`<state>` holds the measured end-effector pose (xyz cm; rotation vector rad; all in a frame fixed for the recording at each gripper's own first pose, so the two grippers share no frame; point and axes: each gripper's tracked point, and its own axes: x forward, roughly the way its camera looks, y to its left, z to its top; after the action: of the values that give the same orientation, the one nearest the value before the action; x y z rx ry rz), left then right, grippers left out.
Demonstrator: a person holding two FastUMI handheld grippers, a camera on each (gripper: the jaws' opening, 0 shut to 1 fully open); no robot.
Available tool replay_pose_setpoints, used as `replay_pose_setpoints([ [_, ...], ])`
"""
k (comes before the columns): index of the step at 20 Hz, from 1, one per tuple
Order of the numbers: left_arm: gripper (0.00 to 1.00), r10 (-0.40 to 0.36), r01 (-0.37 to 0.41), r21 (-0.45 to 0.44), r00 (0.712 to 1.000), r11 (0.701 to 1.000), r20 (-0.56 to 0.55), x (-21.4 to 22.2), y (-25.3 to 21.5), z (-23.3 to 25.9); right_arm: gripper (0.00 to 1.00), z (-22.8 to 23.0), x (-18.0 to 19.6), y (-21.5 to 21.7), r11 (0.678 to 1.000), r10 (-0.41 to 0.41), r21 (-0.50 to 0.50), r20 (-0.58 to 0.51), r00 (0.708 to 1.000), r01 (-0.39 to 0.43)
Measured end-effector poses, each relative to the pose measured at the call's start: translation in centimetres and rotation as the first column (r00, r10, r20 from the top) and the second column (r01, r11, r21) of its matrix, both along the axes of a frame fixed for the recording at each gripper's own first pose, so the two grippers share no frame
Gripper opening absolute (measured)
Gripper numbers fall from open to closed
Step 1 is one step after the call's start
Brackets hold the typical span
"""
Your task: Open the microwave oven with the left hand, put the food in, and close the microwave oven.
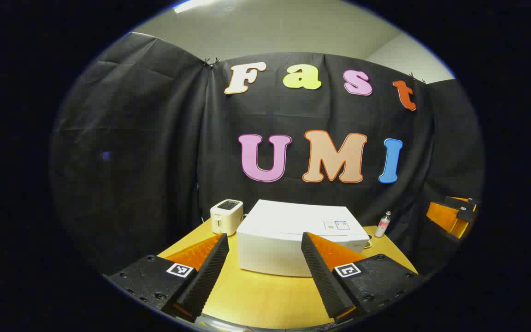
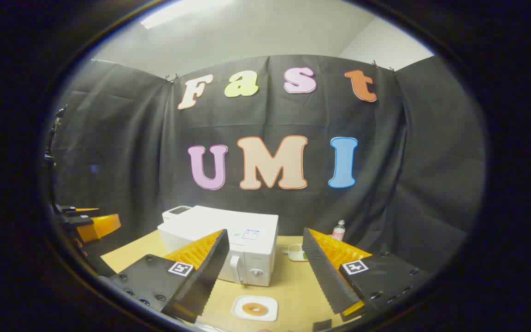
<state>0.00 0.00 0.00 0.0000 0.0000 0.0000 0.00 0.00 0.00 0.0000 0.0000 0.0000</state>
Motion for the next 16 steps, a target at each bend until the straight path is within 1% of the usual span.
replay_pose_setpoints([
  [2, 0.92, -0.024, 0.024, 0.007, 1.0, 1.0, 0.02, 1.1, 1.0, 0.9, 0.96, -0.2, 0.1, 1.2, 0.999, -0.029, 0.016, -0.013, 0.999, 0.03],
  [3, 0.95, -0.033, 0.033, 0.015, 0.999, 0.999, 0.026, 1.7, 1.4, 1.4, 0.96, -0.3, 0.0, 1.4, 0.999, -0.043, 0.021, -0.021, 0.999, 0.044],
  [4, 0.95, -0.044, 0.043, 0.026, 0.999, 0.999, 0.03, 2.2, 1.5, 1.6, 0.96, -0.3, 0.1, 1.4, 0.998, -0.058, 0.025, -0.03, 0.998, 0.058],
  [5, 0.92, -0.053, 0.052, 0.037, 0.998, 0.998, 0.033, 2.6, 1.3, 1.7, 1.0, -0.5, 0.2, 1.2, 0.997, -0.071, 0.028, -0.038, 0.997, 0.072],
  [6, 0.95, -0.064, 0.063, 0.04, 0.997, 0.997, 0.036, 3.0, 1.1, 1.8, 1.0, -0.5, 0.4, 0.8, 0.996, -0.083, 0.03, -0.045, 0.996, 0.084],
  [8, 0.95, -0.091, 0.091, 0.022, 0.995, 0.996, 0.027, 3.7, -0.3, 1.5, 1.0, -0.9, 0.9, -0.3, 0.994, -0.104, 0.026, -0.064, 0.993, 0.106],
  [9, 0.95, -0.096, 0.096, 0.014, 0.995, 0.995, 0.02, 4.1, -0.9, 1.4, 0.96, -1.0, 1.2, -1.1, 0.993, -0.114, 0.02, -0.073, 0.991, 0.115],
  [10, 0.92, -0.094, 0.094, 0.012, 0.995, 0.995, 0.009, 4.6, -1.2, 1.1, 0.96, -1.2, 1.5, -1.9, 0.992, -0.121, 0.012, -0.081, 0.989, 0.122],
  [11, 0.95, -0.087, 0.087, 0.013, 0.996, 0.996, 0.0, 4.9, -1.5, 1.0, 0.96, -1.4, 1.8, -2.8, 0.992, -0.129, 0.004, -0.09, 0.988, 0.13],
  [13, 0.95, -0.075, 0.075, 0.005, 0.997, 0.997, -0.008, 5.4, -2.0, 0.8, 0.96, -1.8, 2.6, -4.3, 0.99, -0.137, 0.001, -0.104, 0.985, 0.138],
  [15, 0.95, -0.07, 0.07, -0.006, 0.997, 0.998, -0.015, 5.9, -2.7, 0.6, 0.97, -2.3, 3.7, -5.2, 0.991, -0.129, 0.014, -0.116, 0.985, 0.131],
  [16, 0.95, -0.064, 0.064, -0.002, 0.998, 0.998, -0.021, 6.2, -3.0, 0.2, 1.0, -2.5, 4.2, -5.6, 0.992, -0.121, 0.021, -0.12, 0.985, 0.124],
])
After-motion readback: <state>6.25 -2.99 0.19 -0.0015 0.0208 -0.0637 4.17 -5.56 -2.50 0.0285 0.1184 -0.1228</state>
